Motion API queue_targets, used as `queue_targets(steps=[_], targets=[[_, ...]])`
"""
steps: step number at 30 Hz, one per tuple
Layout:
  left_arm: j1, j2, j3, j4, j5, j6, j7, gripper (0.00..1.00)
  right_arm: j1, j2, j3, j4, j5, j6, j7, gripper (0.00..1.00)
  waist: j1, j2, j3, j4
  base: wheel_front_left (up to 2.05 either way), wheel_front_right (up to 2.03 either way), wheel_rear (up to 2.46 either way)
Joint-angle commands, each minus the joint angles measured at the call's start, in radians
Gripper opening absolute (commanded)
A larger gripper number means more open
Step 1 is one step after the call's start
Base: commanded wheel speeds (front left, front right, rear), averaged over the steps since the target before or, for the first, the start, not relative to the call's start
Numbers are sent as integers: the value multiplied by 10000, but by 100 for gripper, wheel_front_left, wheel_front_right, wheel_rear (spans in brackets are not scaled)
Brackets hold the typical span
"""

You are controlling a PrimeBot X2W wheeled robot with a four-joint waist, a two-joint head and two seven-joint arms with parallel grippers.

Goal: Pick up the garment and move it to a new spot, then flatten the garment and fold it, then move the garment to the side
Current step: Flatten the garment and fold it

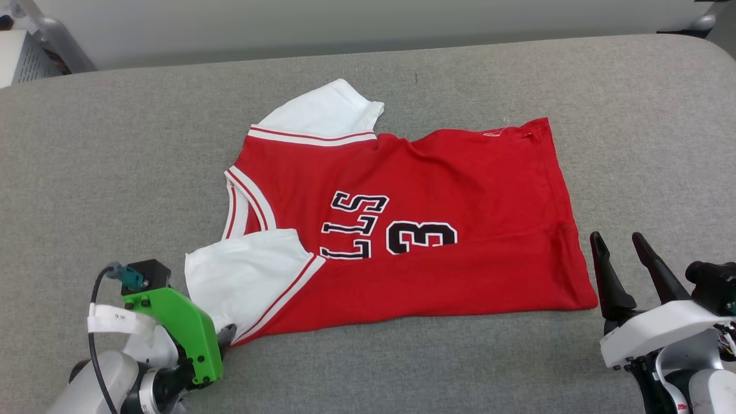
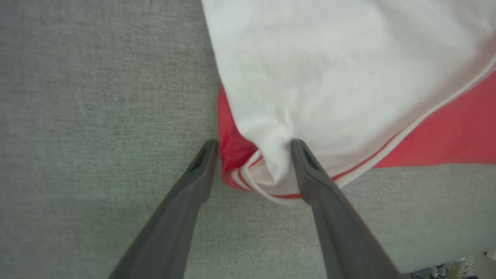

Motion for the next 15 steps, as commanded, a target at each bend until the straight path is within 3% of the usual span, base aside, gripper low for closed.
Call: queue_targets(steps=[1, 7, 9, 10, 15], targets=[[-188, -188, -202, 249, -116, -165, 166, 100, -39, -48, 36, -67, 73, -9, -5, 100, 0, -1, 133, -94, 0, 0, 0], [-656, -586, -763, 939, -119, -575, 633, 100, -150, -139, 36, -20, 212, -9, -15, 100, 0, -1, 360, -196, 0, 0, 0], [-756, -701, -906, 1127, -106, -697, 700, 25, -186, -151, -4, -6, 238, -9, -21, 100, 0, -1, 413, -212, 0, 0, 0], [-794, -760, -945, 1220, -111, -769, 679, 0, -204, -164, -24, 5, 245, -9, -20, 100, 0, -1, 434, -217, 0, 0, 0], [-886, -802, -950, 1351, 1, -860, 403, 0, -249, -301, -103, 102, 331, -9, 143, 100, 0, -1, 373, -175, 0, 0, 0]])
